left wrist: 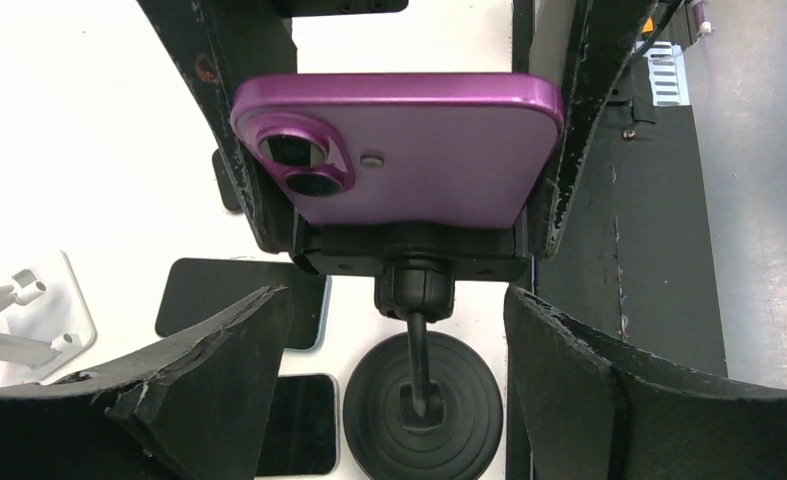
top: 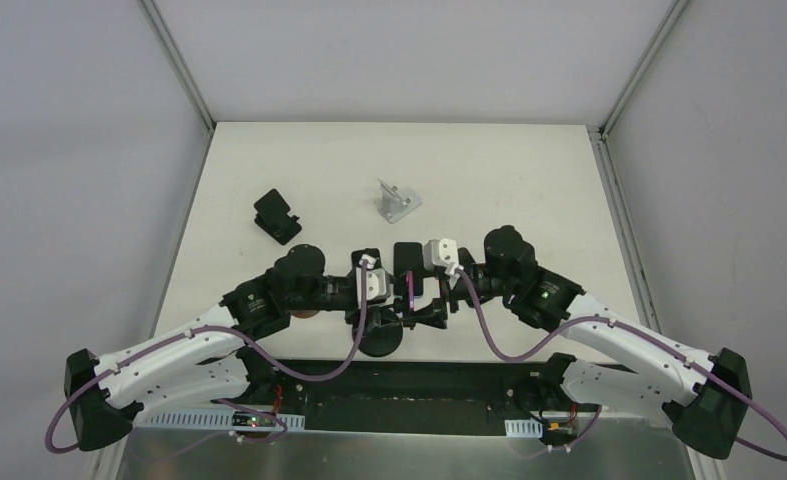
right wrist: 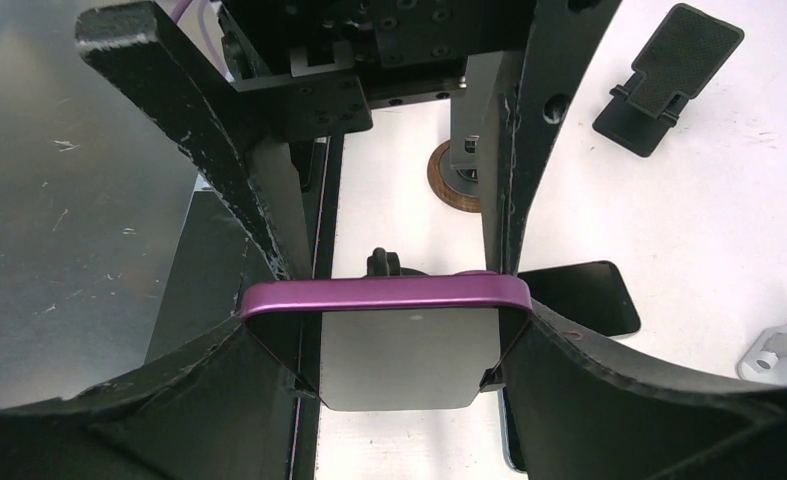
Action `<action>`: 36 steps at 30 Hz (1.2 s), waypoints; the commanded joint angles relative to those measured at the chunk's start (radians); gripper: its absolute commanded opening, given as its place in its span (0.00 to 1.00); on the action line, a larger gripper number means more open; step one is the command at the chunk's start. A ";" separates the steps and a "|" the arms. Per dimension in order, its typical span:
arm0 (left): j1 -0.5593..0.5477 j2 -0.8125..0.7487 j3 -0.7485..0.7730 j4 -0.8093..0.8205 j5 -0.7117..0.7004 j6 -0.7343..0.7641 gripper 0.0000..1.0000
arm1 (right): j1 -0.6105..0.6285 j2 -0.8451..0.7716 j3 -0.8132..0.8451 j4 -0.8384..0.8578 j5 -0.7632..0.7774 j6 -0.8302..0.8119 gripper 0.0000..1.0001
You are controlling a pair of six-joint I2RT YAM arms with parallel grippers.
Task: Remove the phone from the phone stand
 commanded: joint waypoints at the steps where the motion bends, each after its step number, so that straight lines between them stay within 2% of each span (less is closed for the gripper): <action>1: -0.003 0.028 0.049 0.047 0.031 -0.003 0.78 | 0.004 0.017 0.030 -0.057 -0.071 0.003 0.00; 7: -0.003 0.052 0.046 0.048 0.008 0.000 0.74 | 0.004 0.028 0.037 -0.057 -0.081 0.010 0.00; 10: -0.004 0.059 0.042 0.047 -0.008 0.000 0.66 | 0.004 0.031 0.040 -0.053 -0.083 0.011 0.00; 17: -0.003 0.089 0.048 0.082 -0.023 0.003 0.59 | 0.004 0.039 0.043 -0.046 -0.084 0.020 0.00; 30: -0.003 0.112 0.061 0.090 -0.043 0.013 0.61 | 0.004 0.058 0.052 -0.046 -0.100 0.039 0.00; 36: -0.002 0.130 0.080 0.090 -0.048 -0.010 0.41 | 0.004 0.071 0.061 -0.046 -0.111 0.051 0.00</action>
